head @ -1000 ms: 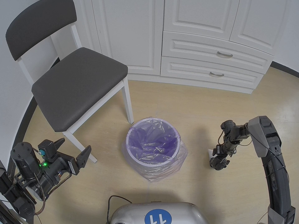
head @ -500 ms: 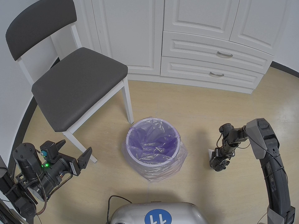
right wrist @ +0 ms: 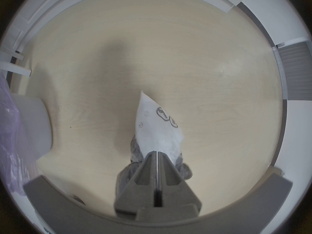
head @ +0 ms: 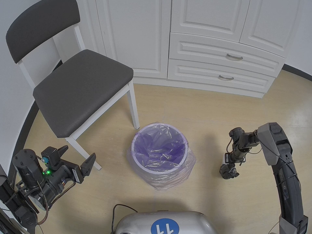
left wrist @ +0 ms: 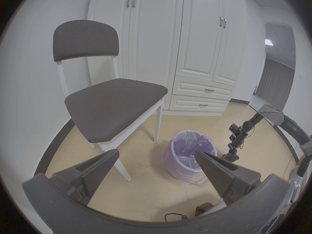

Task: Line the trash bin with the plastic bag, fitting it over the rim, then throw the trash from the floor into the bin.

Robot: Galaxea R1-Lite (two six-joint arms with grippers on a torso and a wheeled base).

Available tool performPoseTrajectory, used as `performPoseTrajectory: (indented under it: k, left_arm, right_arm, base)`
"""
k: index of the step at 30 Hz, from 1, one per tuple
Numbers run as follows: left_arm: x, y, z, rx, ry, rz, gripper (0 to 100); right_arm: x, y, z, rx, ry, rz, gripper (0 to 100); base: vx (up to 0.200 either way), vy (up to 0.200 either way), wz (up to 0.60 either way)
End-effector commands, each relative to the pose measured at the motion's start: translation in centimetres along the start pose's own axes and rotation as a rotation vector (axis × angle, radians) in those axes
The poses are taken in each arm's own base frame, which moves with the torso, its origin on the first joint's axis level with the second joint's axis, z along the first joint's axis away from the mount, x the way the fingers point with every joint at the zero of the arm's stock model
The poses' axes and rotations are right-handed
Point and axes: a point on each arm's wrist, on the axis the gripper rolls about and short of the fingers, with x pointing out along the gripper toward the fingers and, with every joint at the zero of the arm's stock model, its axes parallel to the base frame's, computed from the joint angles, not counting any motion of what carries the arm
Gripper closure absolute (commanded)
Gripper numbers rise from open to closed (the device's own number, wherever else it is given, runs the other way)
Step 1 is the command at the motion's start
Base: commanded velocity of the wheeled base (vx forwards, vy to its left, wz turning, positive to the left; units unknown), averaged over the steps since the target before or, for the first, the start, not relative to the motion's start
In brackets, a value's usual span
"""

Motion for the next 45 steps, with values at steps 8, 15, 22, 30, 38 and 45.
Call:
performPoseTrajectory:
  k: [8, 15, 22, 30, 38, 45]
  left_arm:
    - [-0.4, 0.1, -0.1, 0.0, 0.005, 0.001, 0]
    - [-0.9, 0.1, 0.5, -0.005, -0.032, 0.0, 0]
    - [-1.2, 0.1, 0.9, -0.008, -0.053, -0.001, 0]
    - [-1.3, 0.2, 0.9, -0.006, -0.054, 0.0, 0]
    - [-1.3, 0.2, 1.1, -0.007, -0.064, 0.019, 0]
    - [-1.4, 0.2, 1.1, -0.006, -0.066, 0.026, 0]
  right_arm:
    - [-14.8, 1.0, 2.1, -0.055, -0.158, 0.042, 100]
    - [-22.8, 0.3, -0.4, -0.199, -0.251, 0.0, 100]
    - [-27.8, 0.4, -3.9, -0.317, -0.437, -0.013, 100]
    - [-30.9, 0.6, -7.3, -0.413, -0.634, -0.104, 100]
    - [-31.7, 2.5, -8.2, -0.418, -0.86, -0.065, 100]
    - [-27.8, 6.4, -5.0, -0.31, -1.195, 0.0, 100]
  base:
    - [0.0, 0.0, 0.0]
    - [0.0, 0.0, 0.0]
    - [0.0, 0.0, 0.0]
    - [0.0, 0.0, 0.0]
    - [0.0, 0.0, 0.0]
    - [0.0, 0.0, 0.0]
